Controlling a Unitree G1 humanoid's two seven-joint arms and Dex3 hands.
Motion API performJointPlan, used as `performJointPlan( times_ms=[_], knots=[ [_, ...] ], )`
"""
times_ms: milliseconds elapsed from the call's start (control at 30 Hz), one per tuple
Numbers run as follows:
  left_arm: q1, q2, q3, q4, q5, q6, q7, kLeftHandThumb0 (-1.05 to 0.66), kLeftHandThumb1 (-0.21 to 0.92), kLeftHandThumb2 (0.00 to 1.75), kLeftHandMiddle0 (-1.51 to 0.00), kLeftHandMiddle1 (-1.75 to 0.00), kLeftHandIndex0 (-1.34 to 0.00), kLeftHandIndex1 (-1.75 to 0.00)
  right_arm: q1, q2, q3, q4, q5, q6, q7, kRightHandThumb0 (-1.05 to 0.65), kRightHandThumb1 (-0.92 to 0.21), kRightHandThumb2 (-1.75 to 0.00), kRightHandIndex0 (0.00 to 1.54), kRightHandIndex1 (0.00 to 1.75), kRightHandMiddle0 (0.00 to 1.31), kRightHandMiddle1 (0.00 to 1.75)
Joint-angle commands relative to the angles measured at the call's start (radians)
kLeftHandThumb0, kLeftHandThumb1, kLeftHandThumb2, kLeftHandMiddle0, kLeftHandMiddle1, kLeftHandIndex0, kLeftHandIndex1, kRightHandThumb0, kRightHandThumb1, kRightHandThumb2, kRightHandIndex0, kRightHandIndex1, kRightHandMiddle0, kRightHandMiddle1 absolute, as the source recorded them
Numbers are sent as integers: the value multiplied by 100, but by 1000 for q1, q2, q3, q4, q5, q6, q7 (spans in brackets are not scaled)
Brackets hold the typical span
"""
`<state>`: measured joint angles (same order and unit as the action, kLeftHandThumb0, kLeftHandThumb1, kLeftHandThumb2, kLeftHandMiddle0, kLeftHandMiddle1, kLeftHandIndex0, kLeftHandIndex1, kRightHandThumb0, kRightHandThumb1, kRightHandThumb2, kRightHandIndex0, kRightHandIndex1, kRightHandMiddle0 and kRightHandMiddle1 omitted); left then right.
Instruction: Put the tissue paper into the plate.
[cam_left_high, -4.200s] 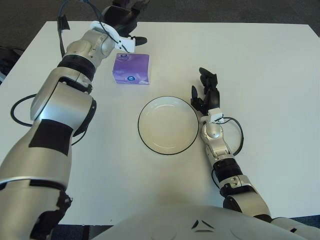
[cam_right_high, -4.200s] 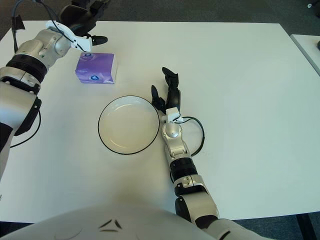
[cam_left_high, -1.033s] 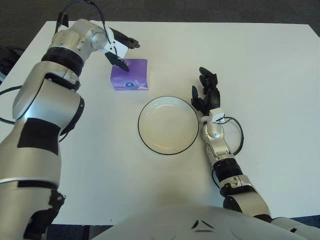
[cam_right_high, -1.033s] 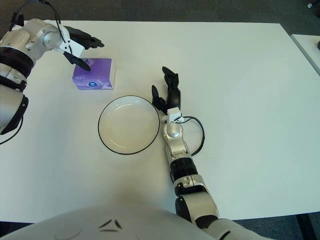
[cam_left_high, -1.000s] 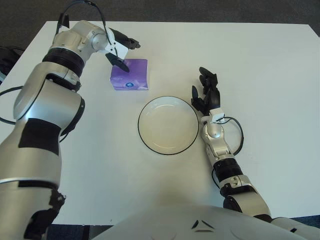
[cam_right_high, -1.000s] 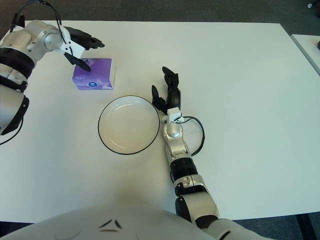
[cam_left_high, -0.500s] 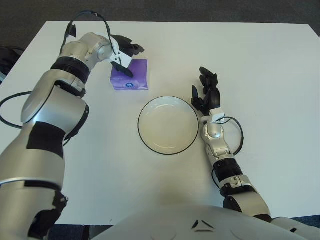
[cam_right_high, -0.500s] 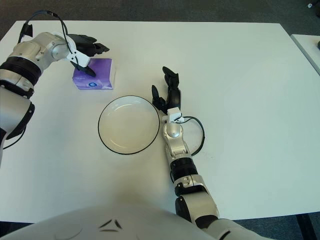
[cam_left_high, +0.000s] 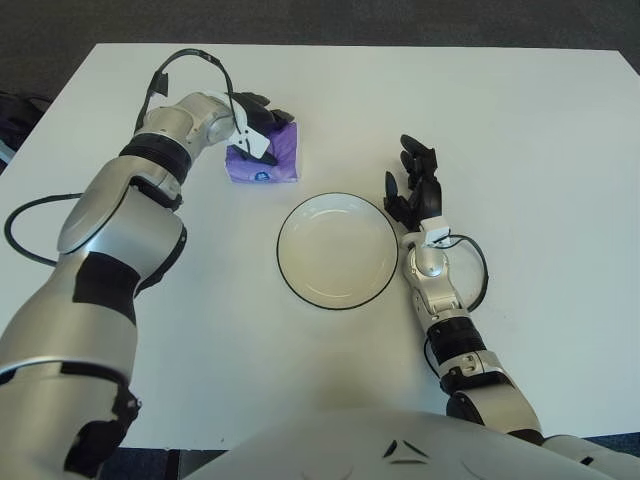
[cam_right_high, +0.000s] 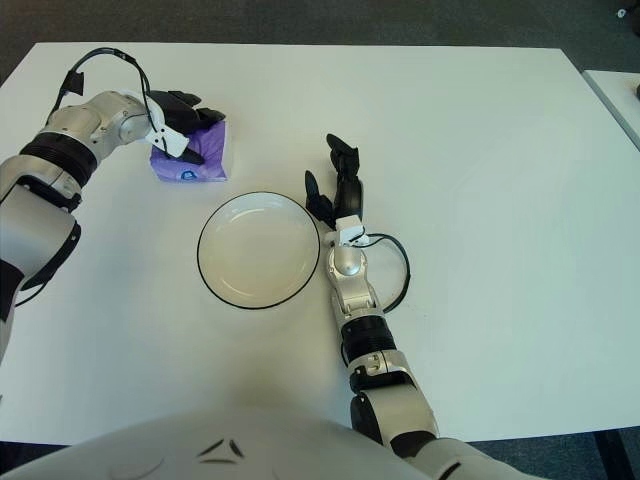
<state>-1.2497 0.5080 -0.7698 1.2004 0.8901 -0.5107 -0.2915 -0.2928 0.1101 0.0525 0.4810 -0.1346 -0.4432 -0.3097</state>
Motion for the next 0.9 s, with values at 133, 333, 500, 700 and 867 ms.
performJointPlan(
  times_ms=[133,333,500,700,867],
  knots=[
    [77,-11,-56,26,38,-21,-103,-105,92,55,0,0,0,0,205,-15,-11,134,-6,63,0,-67,-92,-59,18,51,0,77],
    [65,12,-48,-2,25,-45,-130,-105,92,55,-1,-1,0,0,206,-17,-8,132,-10,68,1,-68,-92,-60,19,51,0,78],
    [64,20,-40,16,23,-44,-89,-105,92,56,-1,-1,0,0,201,-17,-6,137,-11,72,3,-68,-92,-60,19,51,0,79],
    [55,28,-27,6,6,-56,-89,-105,92,58,-1,0,0,0,200,-16,-2,135,-13,79,5,-69,-92,-60,19,50,0,81],
    [50,36,-25,2,5,-61,-89,-105,92,61,-1,0,0,0,200,-14,-1,132,-13,84,6,-69,-92,-60,19,50,0,82]
  ],
)
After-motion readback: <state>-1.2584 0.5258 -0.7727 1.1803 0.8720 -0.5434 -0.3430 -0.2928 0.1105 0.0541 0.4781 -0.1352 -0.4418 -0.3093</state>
